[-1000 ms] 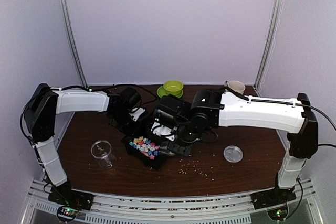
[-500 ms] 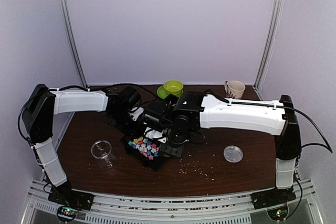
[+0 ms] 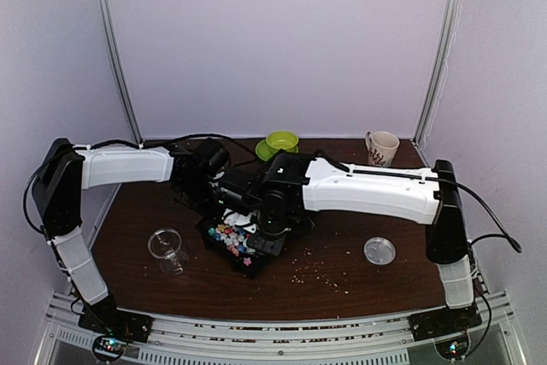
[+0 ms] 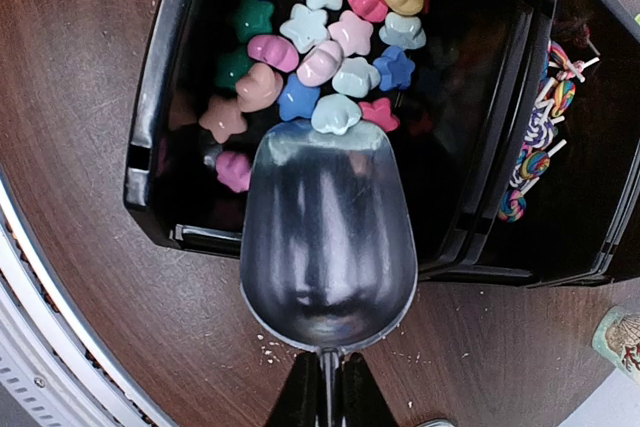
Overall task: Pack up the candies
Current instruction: Scoop the fake candies from the storage box.
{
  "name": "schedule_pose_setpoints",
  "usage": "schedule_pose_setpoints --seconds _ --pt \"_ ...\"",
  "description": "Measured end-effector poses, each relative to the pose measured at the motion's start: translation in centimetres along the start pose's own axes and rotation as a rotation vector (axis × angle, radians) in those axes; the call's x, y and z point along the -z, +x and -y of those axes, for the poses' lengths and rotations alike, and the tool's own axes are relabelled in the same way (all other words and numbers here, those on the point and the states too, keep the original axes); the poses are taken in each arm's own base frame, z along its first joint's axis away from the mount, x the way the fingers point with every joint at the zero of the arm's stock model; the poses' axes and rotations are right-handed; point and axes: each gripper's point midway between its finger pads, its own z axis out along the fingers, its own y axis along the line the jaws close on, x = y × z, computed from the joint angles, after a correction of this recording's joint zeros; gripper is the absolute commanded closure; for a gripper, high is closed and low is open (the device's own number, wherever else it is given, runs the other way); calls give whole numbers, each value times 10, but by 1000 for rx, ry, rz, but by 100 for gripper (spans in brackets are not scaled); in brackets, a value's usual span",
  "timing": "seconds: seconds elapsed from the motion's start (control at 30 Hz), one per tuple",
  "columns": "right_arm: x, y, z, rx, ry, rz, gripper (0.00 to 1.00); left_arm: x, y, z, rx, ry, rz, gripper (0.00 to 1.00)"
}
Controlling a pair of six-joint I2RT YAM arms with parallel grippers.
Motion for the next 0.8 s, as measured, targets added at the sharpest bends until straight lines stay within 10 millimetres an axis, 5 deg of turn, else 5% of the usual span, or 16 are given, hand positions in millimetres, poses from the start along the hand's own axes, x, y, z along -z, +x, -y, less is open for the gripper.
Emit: schedule_pose_setpoints --seconds 0.8 --pt "-40 -36 3 -226 -42 243 100 -1 12 -8 -3 -27 -7 100"
